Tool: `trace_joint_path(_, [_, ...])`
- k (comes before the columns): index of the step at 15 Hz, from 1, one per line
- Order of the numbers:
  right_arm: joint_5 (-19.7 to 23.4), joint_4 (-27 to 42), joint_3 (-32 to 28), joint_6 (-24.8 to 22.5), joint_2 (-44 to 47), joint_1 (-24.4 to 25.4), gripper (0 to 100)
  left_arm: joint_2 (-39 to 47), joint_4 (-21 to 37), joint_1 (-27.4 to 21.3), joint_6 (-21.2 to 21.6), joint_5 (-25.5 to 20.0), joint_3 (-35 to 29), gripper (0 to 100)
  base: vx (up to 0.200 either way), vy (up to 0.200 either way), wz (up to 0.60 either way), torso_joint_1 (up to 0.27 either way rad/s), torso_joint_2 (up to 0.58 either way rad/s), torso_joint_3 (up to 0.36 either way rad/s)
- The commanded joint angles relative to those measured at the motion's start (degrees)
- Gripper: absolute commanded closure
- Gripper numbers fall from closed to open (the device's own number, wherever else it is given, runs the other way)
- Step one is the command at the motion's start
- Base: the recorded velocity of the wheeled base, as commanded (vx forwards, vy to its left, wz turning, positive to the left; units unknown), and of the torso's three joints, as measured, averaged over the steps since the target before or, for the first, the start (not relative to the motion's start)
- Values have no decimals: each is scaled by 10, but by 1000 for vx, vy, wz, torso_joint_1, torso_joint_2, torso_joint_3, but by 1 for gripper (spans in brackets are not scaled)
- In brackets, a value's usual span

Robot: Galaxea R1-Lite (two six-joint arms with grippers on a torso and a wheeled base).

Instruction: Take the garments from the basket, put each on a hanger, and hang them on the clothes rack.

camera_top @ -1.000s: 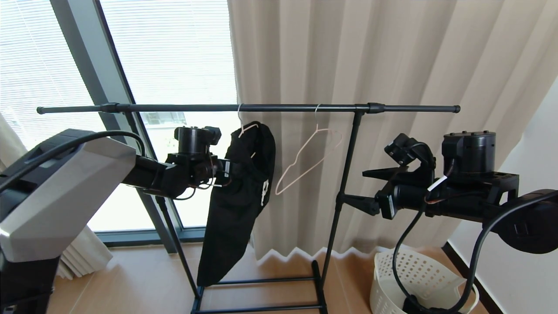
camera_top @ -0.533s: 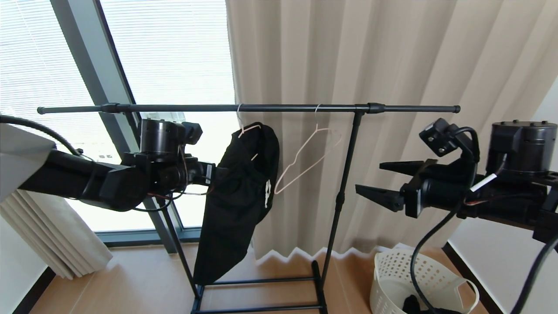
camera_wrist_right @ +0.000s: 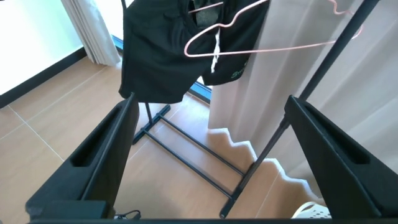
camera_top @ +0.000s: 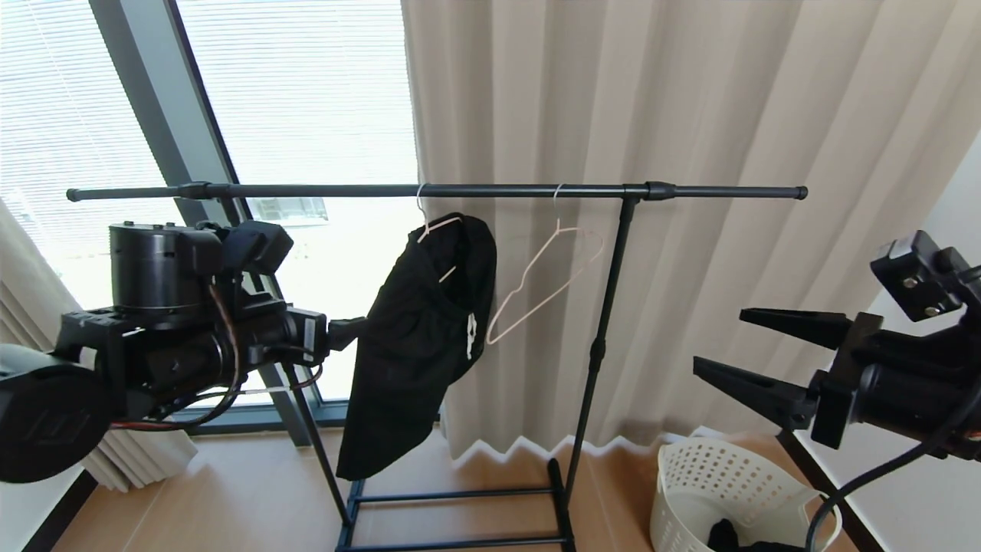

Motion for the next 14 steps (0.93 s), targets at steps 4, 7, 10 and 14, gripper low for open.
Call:
trace_joint_path(4, [0, 0, 118, 1, -140, -1, 0, -215, -6, -34, 3, 0, 185, 0, 0, 0, 0, 0, 0, 0])
trace_joint_path(7, [-26, 0, 181, 4, -201, 0, 0, -299, -6, -34, 3, 0, 275, 0, 0, 0, 0, 0, 0, 0])
trace_joint_path(10, [-31, 7, 249, 10, -289, 1, 0, -369, -4, -34, 2, 0, 343, 0, 0, 0, 0, 0, 0, 0])
trace_joint_path(14, [-48, 14, 296, 10, -382, -1, 0, -419, -3, -34, 1, 0, 408, 0, 0, 0, 0, 0, 0, 0])
